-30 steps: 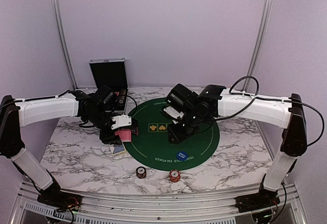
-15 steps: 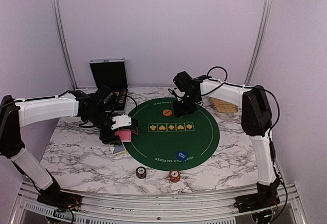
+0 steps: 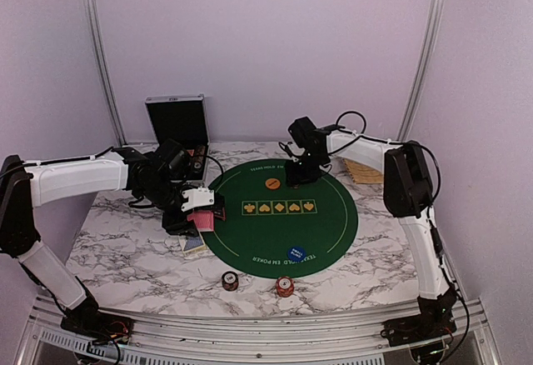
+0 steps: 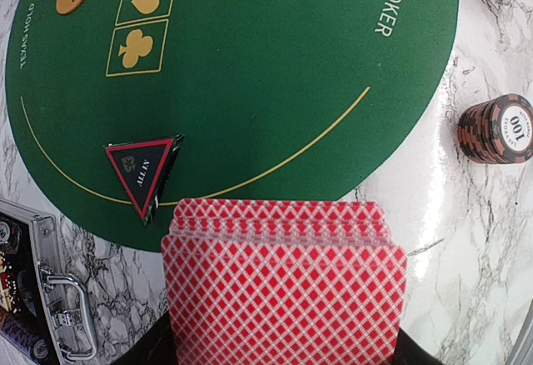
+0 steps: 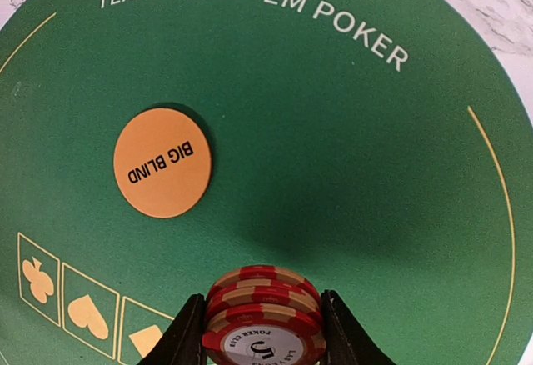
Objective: Distribute texas hold em gaming equipment
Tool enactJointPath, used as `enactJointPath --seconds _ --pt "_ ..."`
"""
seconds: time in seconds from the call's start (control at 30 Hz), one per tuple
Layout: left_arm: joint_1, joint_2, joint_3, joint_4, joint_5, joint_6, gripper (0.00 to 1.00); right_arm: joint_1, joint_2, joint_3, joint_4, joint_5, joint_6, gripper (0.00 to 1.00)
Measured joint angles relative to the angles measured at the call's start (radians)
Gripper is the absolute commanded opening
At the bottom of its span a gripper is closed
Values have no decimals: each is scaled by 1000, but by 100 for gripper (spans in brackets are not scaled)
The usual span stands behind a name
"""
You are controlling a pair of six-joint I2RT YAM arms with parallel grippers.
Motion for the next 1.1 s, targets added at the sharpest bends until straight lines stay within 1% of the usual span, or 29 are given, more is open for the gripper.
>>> enactJointPath --seconds 0.17,0.3,0.33,0.4,0.43,0.47,0.53,0.7,0.73,0.8,1.0,1.1 --pt "0 2 3 -1 0 0 0 0 18 1 18 -5 -2 10" --pt "0 6 8 -6 0 0 0 -2 66 22 24 -8 -2 10" --pt "0 6 11 -10 0 0 0 -2 71 32 21 -9 -2 12" --pt "0 6 14 -11 0 0 0 -3 75 47 27 -12 -2 19" --pt "0 6 15 -11 0 0 0 -4 79 52 30 -13 -2 30" --pt "0 6 15 -13 0 0 0 -5 82 53 33 -12 -2 37" --pt "0 6 15 -16 0 0 0 -8 90 55 34 -12 -2 47" --pt "0 6 16 -17 0 0 0 -7 91 60 38 -5 -7 66" --pt "0 6 16 -18 0 0 0 -7 91 61 38 0 -6 68" --pt "0 6 18 -19 0 0 0 -8 91 61 38 11 -10 69" --pt "0 6 18 -19 0 0 0 -8 89 64 31 31 -14 69" --pt "0 6 18 -19 0 0 0 -4 64 40 31 31 -16 70"
